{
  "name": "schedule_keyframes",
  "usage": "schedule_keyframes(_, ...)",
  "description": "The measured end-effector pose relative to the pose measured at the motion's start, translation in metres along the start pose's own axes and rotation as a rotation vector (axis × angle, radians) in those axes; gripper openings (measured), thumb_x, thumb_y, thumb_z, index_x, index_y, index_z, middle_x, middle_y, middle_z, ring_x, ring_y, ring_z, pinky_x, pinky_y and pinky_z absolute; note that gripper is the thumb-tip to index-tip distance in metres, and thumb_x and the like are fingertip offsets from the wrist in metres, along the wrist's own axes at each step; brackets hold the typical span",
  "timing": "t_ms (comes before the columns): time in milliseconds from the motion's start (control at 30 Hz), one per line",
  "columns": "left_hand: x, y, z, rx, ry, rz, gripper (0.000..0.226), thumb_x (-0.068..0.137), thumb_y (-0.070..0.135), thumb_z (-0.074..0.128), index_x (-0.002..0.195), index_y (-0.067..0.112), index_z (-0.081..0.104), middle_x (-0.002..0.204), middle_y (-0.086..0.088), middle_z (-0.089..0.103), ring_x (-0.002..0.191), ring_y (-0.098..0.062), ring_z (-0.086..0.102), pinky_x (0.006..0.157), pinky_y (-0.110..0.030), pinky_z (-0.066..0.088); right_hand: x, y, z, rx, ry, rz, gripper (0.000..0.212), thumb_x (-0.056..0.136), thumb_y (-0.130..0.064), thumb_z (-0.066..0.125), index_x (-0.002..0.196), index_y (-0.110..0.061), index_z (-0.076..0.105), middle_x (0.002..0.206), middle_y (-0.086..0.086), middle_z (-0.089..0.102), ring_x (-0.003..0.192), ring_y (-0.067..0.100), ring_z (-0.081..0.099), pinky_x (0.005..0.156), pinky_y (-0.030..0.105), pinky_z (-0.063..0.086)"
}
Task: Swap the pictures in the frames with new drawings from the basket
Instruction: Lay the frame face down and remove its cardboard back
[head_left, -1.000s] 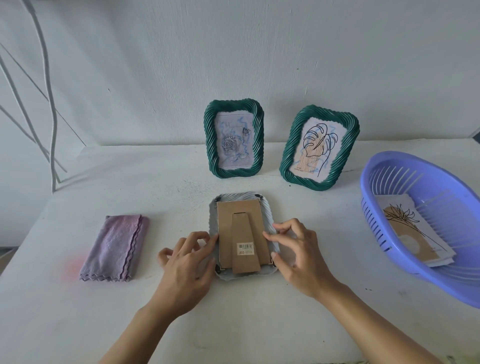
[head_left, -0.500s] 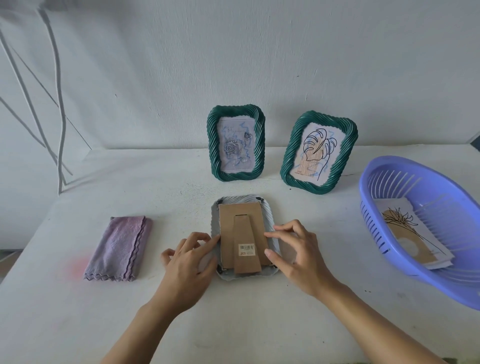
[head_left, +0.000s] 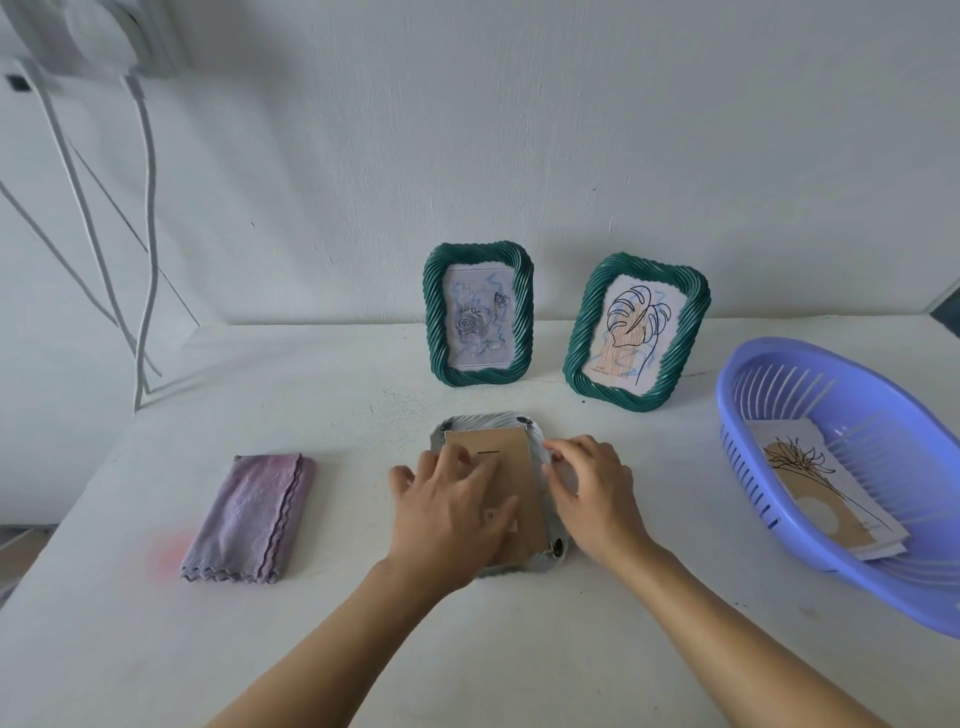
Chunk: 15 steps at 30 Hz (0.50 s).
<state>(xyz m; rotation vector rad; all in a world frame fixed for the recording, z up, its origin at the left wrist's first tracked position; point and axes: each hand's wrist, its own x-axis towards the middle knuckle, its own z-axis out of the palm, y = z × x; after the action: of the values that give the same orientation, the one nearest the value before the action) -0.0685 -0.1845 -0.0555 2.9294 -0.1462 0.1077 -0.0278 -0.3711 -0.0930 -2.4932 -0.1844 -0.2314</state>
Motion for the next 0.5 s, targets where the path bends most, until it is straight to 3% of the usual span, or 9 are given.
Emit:
schedule_keyframes(100,0.010,0.011,0.003,0.041,-0.001,-0.024,0.043,0.083,0.068,0.038,0.105,0.035,0.056,0.109,0.002,0.049,0.101,-0.023,0.051,0.076,-0.039,0.019,-0.003,0.004,0.006,0.001,0.037,-0.007,0.023,0.090,-0.023,0.063,0.113,-0.022,0.067,0.105,-0.006,0.065,0.100,0.026,0.058,0.080,0.041,0.042)
schedule_keyframes(300,0.028,0.020,-0.003,-0.026,-0.079,-0.107,0.039,0.084,0.055,0.043,0.114,0.030,0.050,0.100,-0.005,0.050,0.101,-0.026,0.051,0.082,-0.041,0.025,-0.004,0.003,0.007,0.034,0.055,0.014,0.032,0.087,-0.030,0.053,0.116,-0.027,0.066,0.108,-0.013,0.065,0.102,0.019,0.056,0.082,0.038,0.039)
schedule_keyframes(500,0.036,0.023,-0.015,-0.137,-0.097,-0.177,0.038,0.084,0.058,0.045,0.105,0.029,0.059,0.095,-0.001,0.053,0.099,-0.022,0.053,0.082,-0.040,0.025,-0.003,0.005,0.007,0.032,0.018,-0.001,0.034,0.093,-0.033,0.048,0.124,-0.035,0.063,0.110,-0.015,0.060,0.104,0.014,0.052,0.081,0.034,0.034)
